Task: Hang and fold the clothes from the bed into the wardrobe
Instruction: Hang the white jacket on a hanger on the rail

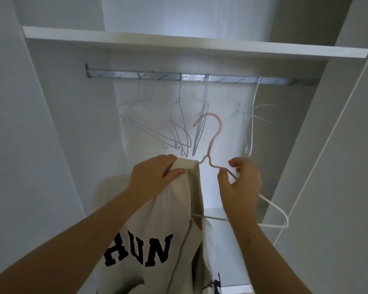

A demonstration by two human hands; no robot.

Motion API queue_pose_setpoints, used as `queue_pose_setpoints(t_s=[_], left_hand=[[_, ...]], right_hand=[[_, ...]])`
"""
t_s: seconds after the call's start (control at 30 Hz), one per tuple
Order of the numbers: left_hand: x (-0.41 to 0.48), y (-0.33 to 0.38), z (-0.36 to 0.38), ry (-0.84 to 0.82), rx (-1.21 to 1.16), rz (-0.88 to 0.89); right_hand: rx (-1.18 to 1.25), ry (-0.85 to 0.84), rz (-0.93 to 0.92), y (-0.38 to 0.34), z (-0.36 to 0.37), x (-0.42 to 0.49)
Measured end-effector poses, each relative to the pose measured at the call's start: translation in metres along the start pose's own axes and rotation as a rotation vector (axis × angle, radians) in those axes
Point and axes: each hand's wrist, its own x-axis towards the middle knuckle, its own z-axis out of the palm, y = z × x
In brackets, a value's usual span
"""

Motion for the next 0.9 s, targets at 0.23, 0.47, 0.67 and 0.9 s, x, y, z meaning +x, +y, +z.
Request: queue_pose_setpoints(t_s=[0.23,0.47,0.67,0.9], left_hand=[[-0.013,-0.011,-0.035,0.208,-0.031,-0.139],[-0.027,-0.016,-0.061,0.269,-0.021,-0.311],[-0.029,-0.022,-0.085,0.426,-0.083,-0.346],[-0.022,-0.028,-0.104,0.414,-0.205,-0.323]], right_hand=[[0.044,-0.579,0.179,0.011,0.026,-0.039],[0.2,-0.397,0.082,0.002,0.039,-0.05],[0.068,-0.807,0.262,0.017,0.058,-0.067],[0.162,-1.066,0.29,-0.001,0.073,-0.058]])
